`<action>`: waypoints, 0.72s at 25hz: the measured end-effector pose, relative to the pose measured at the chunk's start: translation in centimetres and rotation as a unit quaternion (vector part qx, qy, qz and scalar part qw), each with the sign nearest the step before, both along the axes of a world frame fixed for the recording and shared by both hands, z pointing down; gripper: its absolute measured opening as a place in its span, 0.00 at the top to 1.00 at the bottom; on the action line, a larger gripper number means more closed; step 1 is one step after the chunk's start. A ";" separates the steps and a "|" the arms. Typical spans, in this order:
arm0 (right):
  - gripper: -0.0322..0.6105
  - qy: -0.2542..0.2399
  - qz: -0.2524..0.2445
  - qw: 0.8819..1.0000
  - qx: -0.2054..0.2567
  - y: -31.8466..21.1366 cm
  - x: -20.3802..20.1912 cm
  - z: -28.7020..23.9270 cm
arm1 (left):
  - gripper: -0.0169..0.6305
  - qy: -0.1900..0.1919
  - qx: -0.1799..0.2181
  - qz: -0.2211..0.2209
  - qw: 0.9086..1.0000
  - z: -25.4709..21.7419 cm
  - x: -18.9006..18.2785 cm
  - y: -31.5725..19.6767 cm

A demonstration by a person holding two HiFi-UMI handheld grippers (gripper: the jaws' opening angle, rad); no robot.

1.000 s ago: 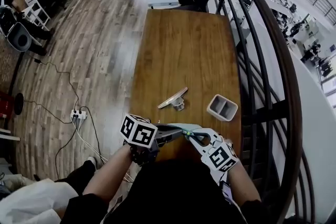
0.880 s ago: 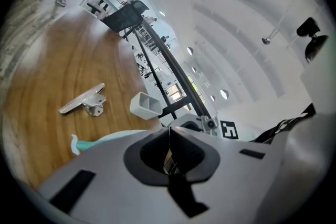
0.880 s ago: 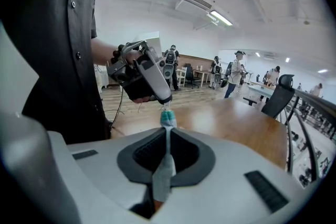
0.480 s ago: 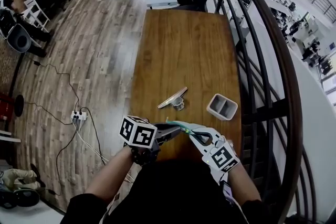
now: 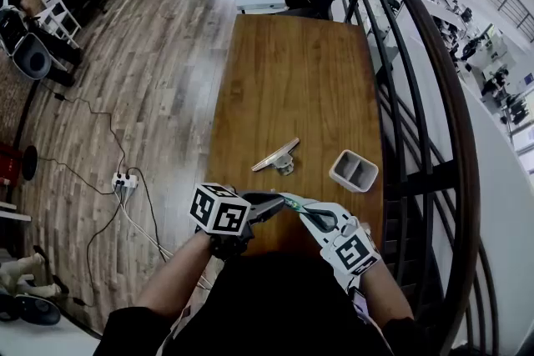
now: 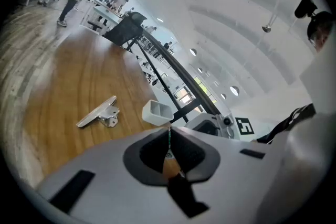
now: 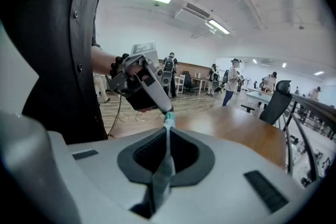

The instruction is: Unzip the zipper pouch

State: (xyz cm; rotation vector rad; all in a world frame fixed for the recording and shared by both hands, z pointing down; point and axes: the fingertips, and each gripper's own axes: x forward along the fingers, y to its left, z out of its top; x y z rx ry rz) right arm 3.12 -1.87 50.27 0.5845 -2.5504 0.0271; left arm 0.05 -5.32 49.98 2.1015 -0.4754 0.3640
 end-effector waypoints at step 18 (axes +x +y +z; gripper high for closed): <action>0.87 0.003 -0.001 1.000 -0.006 -1.1 -0.3 -0.4 | 0.95 0.008 0.018 -0.011 1.000 -1.9 0.9 -0.5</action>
